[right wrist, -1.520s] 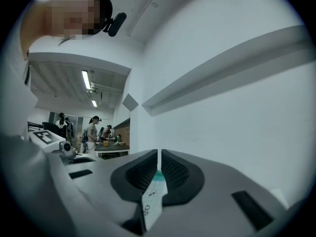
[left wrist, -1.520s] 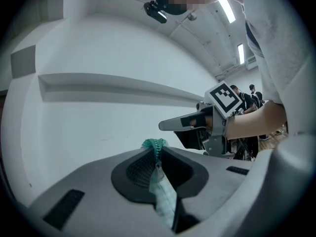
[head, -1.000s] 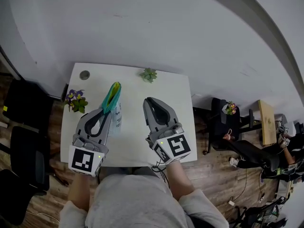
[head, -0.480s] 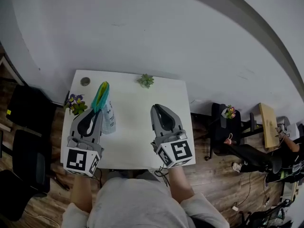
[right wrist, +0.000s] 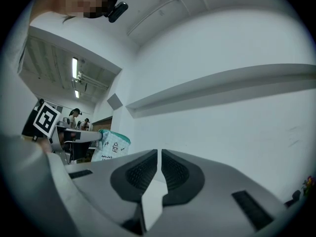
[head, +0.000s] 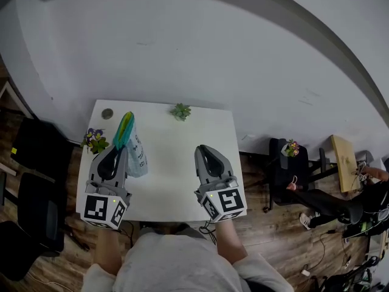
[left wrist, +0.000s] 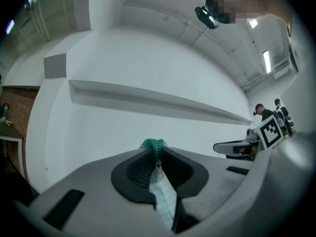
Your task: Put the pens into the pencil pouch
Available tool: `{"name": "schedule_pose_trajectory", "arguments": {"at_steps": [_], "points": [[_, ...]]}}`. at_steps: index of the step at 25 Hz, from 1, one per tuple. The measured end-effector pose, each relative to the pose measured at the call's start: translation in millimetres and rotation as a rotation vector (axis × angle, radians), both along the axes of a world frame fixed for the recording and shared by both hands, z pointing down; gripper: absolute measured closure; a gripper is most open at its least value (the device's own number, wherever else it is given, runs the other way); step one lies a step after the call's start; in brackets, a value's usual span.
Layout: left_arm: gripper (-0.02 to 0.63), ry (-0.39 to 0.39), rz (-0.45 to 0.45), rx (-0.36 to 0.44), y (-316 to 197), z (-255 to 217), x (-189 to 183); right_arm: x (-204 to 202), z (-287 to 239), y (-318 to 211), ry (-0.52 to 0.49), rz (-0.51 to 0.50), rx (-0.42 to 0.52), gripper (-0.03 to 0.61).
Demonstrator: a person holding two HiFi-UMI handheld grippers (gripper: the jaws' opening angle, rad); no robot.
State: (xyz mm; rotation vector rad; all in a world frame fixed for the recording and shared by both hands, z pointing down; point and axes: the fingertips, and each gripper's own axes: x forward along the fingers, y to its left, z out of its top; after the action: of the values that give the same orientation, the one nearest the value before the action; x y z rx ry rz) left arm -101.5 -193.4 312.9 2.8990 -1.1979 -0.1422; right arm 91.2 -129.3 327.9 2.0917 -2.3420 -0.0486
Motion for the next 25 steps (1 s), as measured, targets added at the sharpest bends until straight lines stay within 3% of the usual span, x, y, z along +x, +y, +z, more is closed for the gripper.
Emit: {"name": "schedule_pose_trajectory", "arguments": {"at_steps": [25], "points": [[0.554,0.007,-0.059,0.019,51,-4,19,21,-6,44,0.014,-0.038,0.029,0.534]]}}
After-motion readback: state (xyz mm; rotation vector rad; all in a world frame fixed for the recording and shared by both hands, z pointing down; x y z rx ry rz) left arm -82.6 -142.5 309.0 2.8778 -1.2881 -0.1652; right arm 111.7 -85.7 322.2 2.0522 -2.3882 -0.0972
